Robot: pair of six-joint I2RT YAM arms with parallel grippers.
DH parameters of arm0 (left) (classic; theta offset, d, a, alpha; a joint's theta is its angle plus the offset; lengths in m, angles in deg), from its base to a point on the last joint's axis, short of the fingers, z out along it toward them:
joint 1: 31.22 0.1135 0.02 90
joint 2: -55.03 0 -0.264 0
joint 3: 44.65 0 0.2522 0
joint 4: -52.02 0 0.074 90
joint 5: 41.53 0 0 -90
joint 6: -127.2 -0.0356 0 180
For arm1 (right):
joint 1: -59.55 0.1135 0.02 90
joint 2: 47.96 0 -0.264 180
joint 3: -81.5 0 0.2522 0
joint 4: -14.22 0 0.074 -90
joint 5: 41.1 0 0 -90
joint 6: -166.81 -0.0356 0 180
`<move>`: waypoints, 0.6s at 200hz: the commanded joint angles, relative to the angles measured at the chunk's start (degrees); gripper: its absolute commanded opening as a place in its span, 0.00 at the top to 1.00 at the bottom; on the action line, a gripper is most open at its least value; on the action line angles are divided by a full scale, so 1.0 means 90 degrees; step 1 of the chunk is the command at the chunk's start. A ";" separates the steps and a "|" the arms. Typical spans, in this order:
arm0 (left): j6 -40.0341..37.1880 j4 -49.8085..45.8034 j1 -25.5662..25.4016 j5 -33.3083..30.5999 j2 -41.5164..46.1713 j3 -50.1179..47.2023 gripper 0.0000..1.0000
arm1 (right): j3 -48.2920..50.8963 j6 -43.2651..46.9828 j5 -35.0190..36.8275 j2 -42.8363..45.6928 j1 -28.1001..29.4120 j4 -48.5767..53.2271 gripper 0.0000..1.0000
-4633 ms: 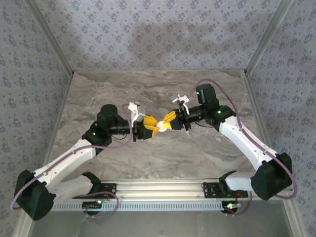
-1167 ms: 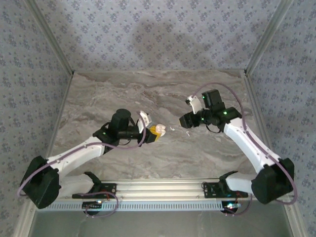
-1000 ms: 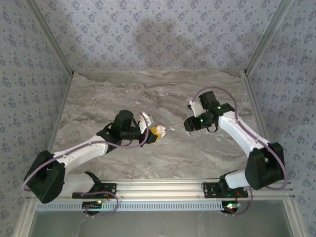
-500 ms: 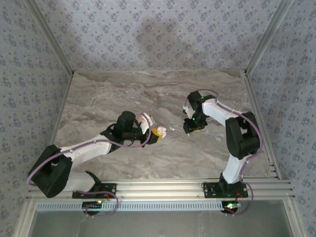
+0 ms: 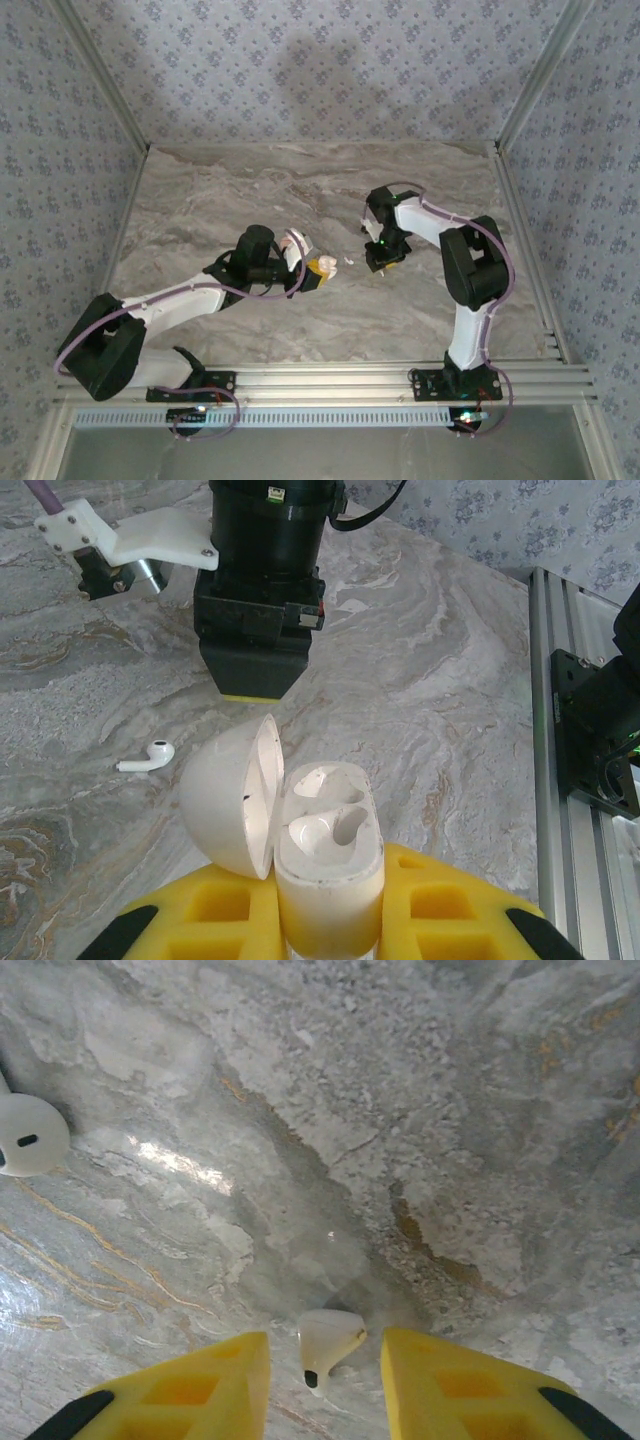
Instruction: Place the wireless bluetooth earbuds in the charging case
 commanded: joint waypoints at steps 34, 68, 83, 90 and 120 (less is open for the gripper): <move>-0.0048 -0.0035 -0.0050 -0.0010 0.0226 0.0020 0.87 | -0.0171 -0.0010 0.0173 -0.0204 0.0138 0.0273 0.70; -0.0063 -0.0055 -0.0050 0.0018 0.0242 0.0057 0.87 | -0.0202 -0.0029 0.0251 -0.0287 0.0169 0.0266 0.73; -0.0081 -0.0092 -0.0044 0.0019 0.0243 0.0072 0.87 | -0.0211 -0.0049 0.0256 -0.0324 0.0181 0.0260 0.73; -0.0077 -0.0100 -0.0047 0.0019 0.0248 0.0079 0.88 | -0.0210 -0.0063 0.0254 -0.0338 0.0174 0.0249 0.70; -0.0102 -0.0135 -0.0045 0.0029 0.0256 0.0103 0.87 | -0.0268 -0.0134 0.0266 -0.0281 0.0200 0.0162 0.64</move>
